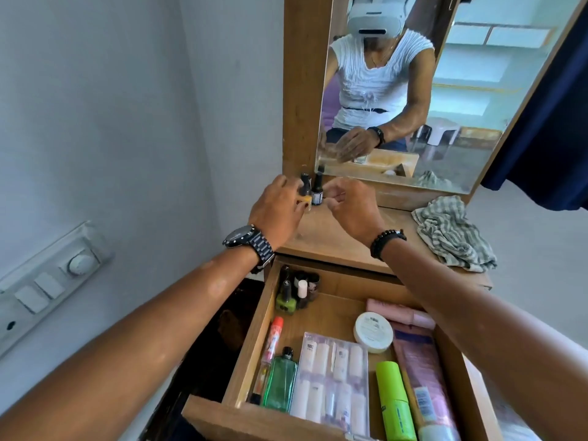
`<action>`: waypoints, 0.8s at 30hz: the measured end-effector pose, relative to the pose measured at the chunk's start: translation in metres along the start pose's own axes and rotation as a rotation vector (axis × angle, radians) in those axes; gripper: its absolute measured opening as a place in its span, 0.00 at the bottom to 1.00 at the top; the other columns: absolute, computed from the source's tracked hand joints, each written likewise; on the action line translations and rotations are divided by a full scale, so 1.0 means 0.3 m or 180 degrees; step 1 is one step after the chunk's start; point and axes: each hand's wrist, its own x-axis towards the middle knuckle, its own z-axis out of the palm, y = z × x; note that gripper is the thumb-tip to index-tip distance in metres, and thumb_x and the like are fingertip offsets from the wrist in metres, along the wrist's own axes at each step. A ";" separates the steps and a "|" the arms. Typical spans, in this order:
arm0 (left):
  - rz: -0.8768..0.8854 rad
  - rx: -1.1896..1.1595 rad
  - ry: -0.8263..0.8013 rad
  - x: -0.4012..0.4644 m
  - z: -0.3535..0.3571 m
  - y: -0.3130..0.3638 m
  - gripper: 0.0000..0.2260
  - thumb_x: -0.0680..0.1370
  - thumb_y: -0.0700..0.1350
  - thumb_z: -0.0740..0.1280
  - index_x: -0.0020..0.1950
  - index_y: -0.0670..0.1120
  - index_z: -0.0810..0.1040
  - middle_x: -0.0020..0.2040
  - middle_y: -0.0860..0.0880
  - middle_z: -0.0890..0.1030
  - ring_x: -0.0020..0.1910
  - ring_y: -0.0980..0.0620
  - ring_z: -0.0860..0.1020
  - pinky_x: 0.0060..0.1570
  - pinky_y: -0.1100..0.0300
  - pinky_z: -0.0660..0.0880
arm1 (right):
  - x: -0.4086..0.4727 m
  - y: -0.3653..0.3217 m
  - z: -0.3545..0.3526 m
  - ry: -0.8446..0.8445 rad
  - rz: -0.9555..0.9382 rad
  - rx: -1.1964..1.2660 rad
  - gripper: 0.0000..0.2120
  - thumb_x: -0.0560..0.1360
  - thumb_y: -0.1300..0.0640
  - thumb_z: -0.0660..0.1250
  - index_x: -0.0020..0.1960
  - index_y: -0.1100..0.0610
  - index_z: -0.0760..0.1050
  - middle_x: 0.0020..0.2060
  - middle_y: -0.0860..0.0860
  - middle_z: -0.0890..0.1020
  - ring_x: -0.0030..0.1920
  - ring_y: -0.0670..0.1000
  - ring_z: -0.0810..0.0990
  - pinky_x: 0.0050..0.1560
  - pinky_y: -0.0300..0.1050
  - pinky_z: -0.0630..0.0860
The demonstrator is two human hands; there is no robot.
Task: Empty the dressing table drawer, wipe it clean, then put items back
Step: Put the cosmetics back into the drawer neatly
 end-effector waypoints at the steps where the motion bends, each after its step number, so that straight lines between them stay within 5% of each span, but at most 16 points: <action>1: -0.0025 0.0082 0.0030 0.024 0.012 -0.011 0.18 0.77 0.45 0.66 0.66 0.46 0.69 0.56 0.46 0.73 0.47 0.53 0.73 0.38 0.66 0.68 | 0.032 0.003 0.007 -0.0059 0.0039 -0.0067 0.13 0.75 0.64 0.65 0.59 0.58 0.77 0.50 0.53 0.81 0.49 0.50 0.78 0.49 0.38 0.75; 8: -0.0073 0.0244 -0.0047 0.119 0.087 -0.072 0.21 0.79 0.47 0.61 0.72 0.50 0.63 0.60 0.44 0.70 0.55 0.47 0.72 0.47 0.57 0.76 | 0.139 0.053 0.078 -0.0186 -0.0049 -0.0642 0.23 0.77 0.64 0.60 0.72 0.57 0.65 0.60 0.60 0.72 0.62 0.57 0.70 0.62 0.42 0.64; 16: -0.0110 -0.0333 0.0333 0.101 0.090 -0.054 0.11 0.75 0.43 0.69 0.56 0.45 0.73 0.50 0.46 0.81 0.46 0.49 0.80 0.44 0.57 0.78 | 0.132 0.072 0.093 0.0299 -0.0026 -0.0282 0.06 0.75 0.59 0.68 0.49 0.58 0.72 0.41 0.52 0.77 0.40 0.50 0.74 0.34 0.36 0.66; 20: -0.0179 -0.0456 0.0315 0.076 0.075 -0.028 0.10 0.74 0.43 0.70 0.54 0.45 0.73 0.48 0.46 0.82 0.45 0.49 0.81 0.42 0.56 0.79 | 0.113 0.040 0.081 0.0269 0.0209 -0.0025 0.06 0.73 0.61 0.70 0.47 0.58 0.73 0.39 0.51 0.78 0.41 0.51 0.78 0.37 0.35 0.71; 24: -0.0235 -0.0765 0.0466 0.031 0.011 0.024 0.11 0.73 0.44 0.71 0.53 0.45 0.75 0.46 0.48 0.82 0.42 0.54 0.80 0.38 0.66 0.77 | 0.055 0.015 0.016 0.0385 0.0370 0.0187 0.08 0.73 0.62 0.69 0.51 0.57 0.75 0.41 0.49 0.79 0.41 0.46 0.78 0.35 0.28 0.70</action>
